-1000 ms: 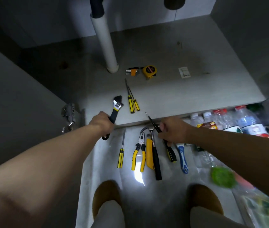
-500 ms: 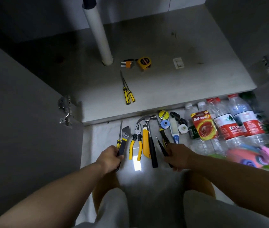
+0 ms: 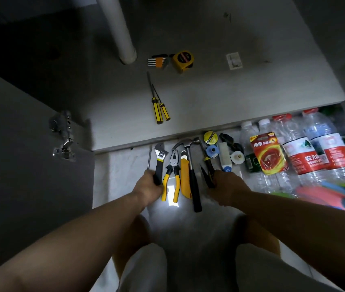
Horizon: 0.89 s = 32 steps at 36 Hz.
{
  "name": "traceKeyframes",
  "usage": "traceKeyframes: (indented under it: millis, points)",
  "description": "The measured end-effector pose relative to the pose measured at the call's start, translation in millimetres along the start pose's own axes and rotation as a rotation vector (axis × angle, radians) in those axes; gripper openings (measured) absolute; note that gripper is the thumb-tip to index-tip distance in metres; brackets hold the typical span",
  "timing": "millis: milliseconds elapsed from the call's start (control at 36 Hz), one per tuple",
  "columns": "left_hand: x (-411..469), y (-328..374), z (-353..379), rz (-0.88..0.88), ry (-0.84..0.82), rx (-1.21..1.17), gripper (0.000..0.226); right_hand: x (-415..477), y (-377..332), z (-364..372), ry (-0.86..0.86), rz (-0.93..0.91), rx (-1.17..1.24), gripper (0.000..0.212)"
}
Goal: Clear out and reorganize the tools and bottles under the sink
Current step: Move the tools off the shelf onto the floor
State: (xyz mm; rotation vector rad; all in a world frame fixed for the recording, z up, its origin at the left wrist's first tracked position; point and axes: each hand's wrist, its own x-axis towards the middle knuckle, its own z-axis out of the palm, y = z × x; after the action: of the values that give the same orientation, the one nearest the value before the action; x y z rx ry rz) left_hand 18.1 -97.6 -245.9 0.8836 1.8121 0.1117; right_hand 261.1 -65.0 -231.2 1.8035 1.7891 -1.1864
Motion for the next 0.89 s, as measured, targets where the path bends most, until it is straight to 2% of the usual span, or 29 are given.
traceKeyframes:
  millis: [250,361,389,528,611,722,806,889]
  points:
    - [-11.1,16.0,-11.1,0.177,0.087,0.091,0.024,6.1,-3.9,-3.4,0.106,-0.038,-0.078,0.03]
    - [-13.8,36.5,-27.0,0.3,0.06,0.189,0.018,8.3,-5.2,-11.0,0.136,-0.119,-0.055,0.009]
    - [-15.1,44.4,-32.2,0.35,0.084,0.22,0.016,8.3,-6.4,-15.3,0.133,-0.168,-0.036,0.003]
    - [-12.1,90.0,-55.7,0.534,0.333,0.205,0.007,3.0,-30.1,-53.5,0.182,-0.404,0.03,0.016]
    - [-0.2,119.0,-67.5,0.496,0.454,0.148,0.017,4.4,-52.8,-82.2,0.29,-0.487,0.034,0.016]
    - [20.9,146.9,-78.4,0.342,0.475,0.116,0.039,16.2,-84.1,-114.4,0.345,-0.492,0.04,0.007]
    - [31.5,150.0,-80.9,0.257,0.5,0.101,0.04,34.3,-109.1,-126.6,0.294,-0.442,-0.008,0.017]
    - [33.9,142.1,-81.6,0.225,0.509,0.071,0.034,53.0,-136.4,-128.2,0.259,-0.363,-0.042,0.037]
